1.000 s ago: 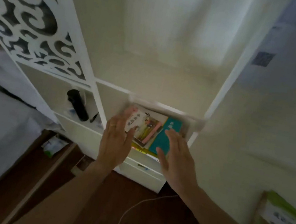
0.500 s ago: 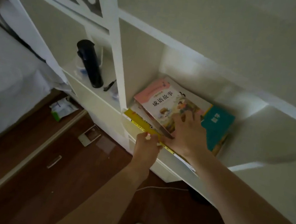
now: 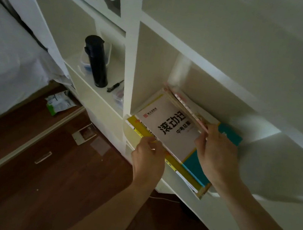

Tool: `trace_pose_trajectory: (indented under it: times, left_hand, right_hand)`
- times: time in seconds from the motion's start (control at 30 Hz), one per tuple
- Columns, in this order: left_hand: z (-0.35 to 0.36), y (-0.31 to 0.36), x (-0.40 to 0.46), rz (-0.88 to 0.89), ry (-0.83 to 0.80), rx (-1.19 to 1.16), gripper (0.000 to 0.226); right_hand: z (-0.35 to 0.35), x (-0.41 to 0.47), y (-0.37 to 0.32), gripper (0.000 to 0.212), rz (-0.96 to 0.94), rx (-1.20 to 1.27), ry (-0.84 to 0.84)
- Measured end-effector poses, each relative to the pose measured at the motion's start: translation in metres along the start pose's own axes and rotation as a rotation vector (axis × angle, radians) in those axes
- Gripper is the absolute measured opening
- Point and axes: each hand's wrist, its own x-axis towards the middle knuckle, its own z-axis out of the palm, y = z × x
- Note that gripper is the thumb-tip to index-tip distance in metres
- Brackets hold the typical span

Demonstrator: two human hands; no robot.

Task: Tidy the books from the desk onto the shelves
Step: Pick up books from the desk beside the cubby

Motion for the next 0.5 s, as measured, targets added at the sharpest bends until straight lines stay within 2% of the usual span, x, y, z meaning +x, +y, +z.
trace_pose_trajectory:
  times: [0.1, 0.2, 0.3, 0.4, 0.5]
  left_hand:
    - [0.009, 0.015, -0.001, -0.130, -0.050, -0.080, 0.021]
    - [0.022, 0.024, 0.014, -0.311, -0.027, -0.232, 0.019]
    - [0.029, 0.029, 0.032, -0.413, -0.024, -0.303, 0.028]
    - [0.036, 0.021, 0.037, -0.381, 0.001, -0.264, 0.013]
    - [0.039, 0.015, 0.032, -0.305, 0.038, -0.130, 0.020]
  right_hand:
    - [0.002, -0.020, 0.006, 0.025, 0.055, 0.005, 0.015]
    - [0.010, -0.038, 0.007, 0.019, -0.013, -0.146, 0.038]
    - [0.018, -0.046, 0.005, 0.033, -0.094, -0.271, -0.039]
    - [0.019, -0.041, 0.005, 0.054, -0.045, -0.330, -0.175]
    - [0.014, -0.034, 0.006, 0.073, -0.020, -0.398, -0.255]
